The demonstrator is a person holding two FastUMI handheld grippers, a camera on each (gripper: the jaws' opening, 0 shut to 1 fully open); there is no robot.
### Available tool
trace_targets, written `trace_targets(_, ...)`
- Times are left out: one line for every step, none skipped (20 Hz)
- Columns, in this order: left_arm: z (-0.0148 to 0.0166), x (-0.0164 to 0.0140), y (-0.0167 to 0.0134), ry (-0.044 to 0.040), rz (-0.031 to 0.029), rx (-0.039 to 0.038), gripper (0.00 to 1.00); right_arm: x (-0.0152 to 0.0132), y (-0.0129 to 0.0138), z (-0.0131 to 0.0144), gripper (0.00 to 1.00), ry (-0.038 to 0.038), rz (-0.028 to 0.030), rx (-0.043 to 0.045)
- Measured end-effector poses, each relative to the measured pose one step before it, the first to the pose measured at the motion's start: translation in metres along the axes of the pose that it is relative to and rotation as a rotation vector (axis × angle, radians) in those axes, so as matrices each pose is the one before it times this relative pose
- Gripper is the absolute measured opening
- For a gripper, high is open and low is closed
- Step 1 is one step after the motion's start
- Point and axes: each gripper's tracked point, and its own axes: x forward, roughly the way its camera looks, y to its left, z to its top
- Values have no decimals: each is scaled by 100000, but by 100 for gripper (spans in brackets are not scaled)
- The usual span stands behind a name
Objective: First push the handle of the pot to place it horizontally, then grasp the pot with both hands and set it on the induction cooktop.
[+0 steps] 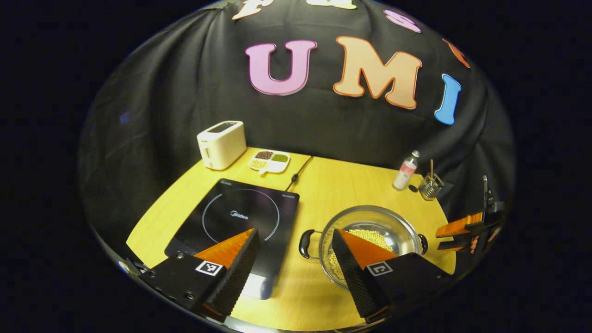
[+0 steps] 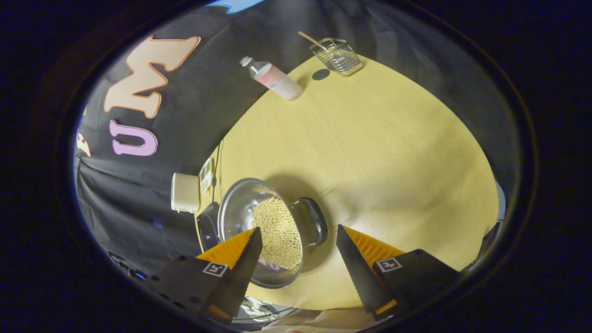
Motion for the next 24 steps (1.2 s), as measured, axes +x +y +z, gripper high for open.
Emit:
trace_targets(-549,660,-319,2654,-822,-1114,96,541,-178,-113,99,986,-1031,-579)
trace_targets(-436,831,-150,2504,-161,-1537,96,547,-156,-171,99,1035,-720,-473)
trace_targets(-584,837,-131,2984,-194,-1515,94,474,42,-76,100,1207,-360,-453)
trace_targets(-389,801,-144,2723,-385,-1457,94,364,29,-97,100,960,51,-341)
trace_targets(-431,782,-276,2325,-498,-1325,94,286,48,-64,100,1050,112,-268)
trace_targets(-289,754,-363,1605,-1143,-1243,94,411,100,-318,100,1149,20,-387)
trace_targets(-348,703,-244,1703,-1075,-568,93,446,119,-67,100,1160,-66,-558)
trace_targets(-237,616,-24,982,-359,265,94,419,-51,-170,100,982,-345,-546)
trace_targets(-301,683,130,1188,170,754,94,516,-20,-132,99,1070,-274,-574)
trace_targets(-224,656,23,715,30,307,94,456,-40,-131,99,1136,-284,-510)
trace_targets(-341,621,-64,1514,-384,-111,93,512,-26,-3,99,1288,-250,-518)
trace_targets(-256,621,-200,1264,-636,-459,93,332,-191,-222,99,1463,-649,-361)
trace_targets(-283,651,-208,1273,-413,-777,93,354,-49,-73,99,1327,-747,-248)
trace_targets(-193,609,-136,1201,-414,-752,92,328,50,-220,99,1017,-158,-340)
trace_targets(-171,572,-58,829,-231,-839,96,360,123,-166,99,1025,15,-428)
trace_targets(-100,511,-36,880,-103,-938,90,236,96,-180,99,1162,-94,-488)
trace_targets(-7,404,387,484,1688,317,90,205,34,-73,99,1148,-31,-607)
trace_targets(141,164,227,107,348,498,89,171,-28,-235,99,916,-361,-709)
trace_targets(-47,343,-140,337,-293,-426,88,312,-87,-99,98,981,-379,-895)
trace_targets(-135,252,-36,1117,-383,-265,87,209,-192,-188,98,777,-739,-873)
trace_targets(-298,409,125,1712,134,118,86,202,-186,-44,99,544,-967,-747)
trace_targets(-228,260,52,1447,251,148,85,226,-232,-115,99,505,-600,-574)
trace_targets(-129,267,27,820,167,65,85,169,-108,36,98,467,-223,-219)
trace_targets(5,321,9,661,151,102,85,76,-57,19,98,200,-136,21)
